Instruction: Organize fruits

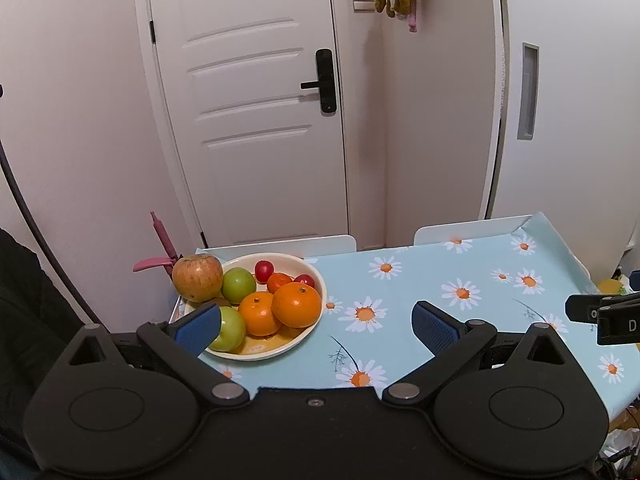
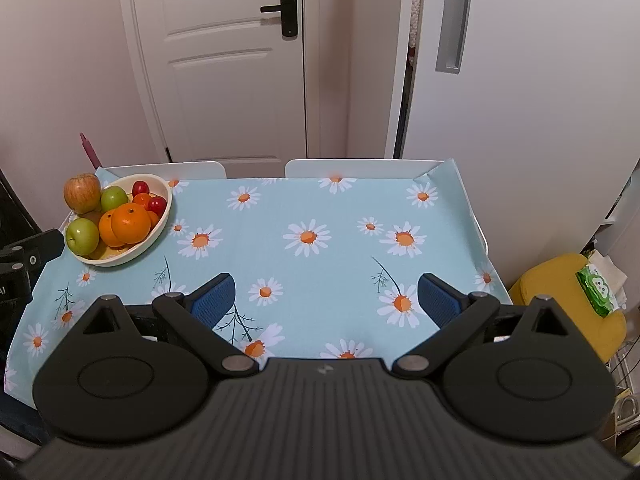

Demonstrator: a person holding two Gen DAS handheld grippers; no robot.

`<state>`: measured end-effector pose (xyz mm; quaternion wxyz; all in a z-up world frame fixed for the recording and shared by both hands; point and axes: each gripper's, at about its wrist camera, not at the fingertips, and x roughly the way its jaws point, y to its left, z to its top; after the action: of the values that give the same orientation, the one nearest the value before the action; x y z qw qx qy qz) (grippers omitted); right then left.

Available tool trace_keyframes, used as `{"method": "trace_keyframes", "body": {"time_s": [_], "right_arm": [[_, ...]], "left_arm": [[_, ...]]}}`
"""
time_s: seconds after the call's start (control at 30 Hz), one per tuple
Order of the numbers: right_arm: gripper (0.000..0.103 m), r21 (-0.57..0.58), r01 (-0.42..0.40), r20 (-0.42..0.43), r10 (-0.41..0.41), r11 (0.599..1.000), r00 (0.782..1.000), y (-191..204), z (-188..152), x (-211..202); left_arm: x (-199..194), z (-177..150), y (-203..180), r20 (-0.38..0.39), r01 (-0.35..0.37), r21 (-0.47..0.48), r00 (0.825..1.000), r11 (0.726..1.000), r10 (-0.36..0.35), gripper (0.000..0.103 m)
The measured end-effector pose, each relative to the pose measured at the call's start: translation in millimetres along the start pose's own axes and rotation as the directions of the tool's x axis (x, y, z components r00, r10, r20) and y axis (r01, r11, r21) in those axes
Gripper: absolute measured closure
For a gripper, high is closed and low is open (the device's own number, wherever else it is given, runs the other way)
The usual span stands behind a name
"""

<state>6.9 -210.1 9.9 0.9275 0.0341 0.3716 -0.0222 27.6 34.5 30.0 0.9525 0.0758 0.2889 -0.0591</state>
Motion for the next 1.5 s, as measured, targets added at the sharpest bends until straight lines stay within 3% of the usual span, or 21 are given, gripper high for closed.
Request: {"method": "trace_keyframes", "body": {"time_s": [1.5], "right_arm": [[0.000, -0.005, -0.006, -0.005, 0.006, 1.000, 1.000, 5, 3, 3]], "left_arm": [[3, 1, 9, -0.002, -0.013, -0.044, 1.000, 0.999, 0.013, 0.000]]}}
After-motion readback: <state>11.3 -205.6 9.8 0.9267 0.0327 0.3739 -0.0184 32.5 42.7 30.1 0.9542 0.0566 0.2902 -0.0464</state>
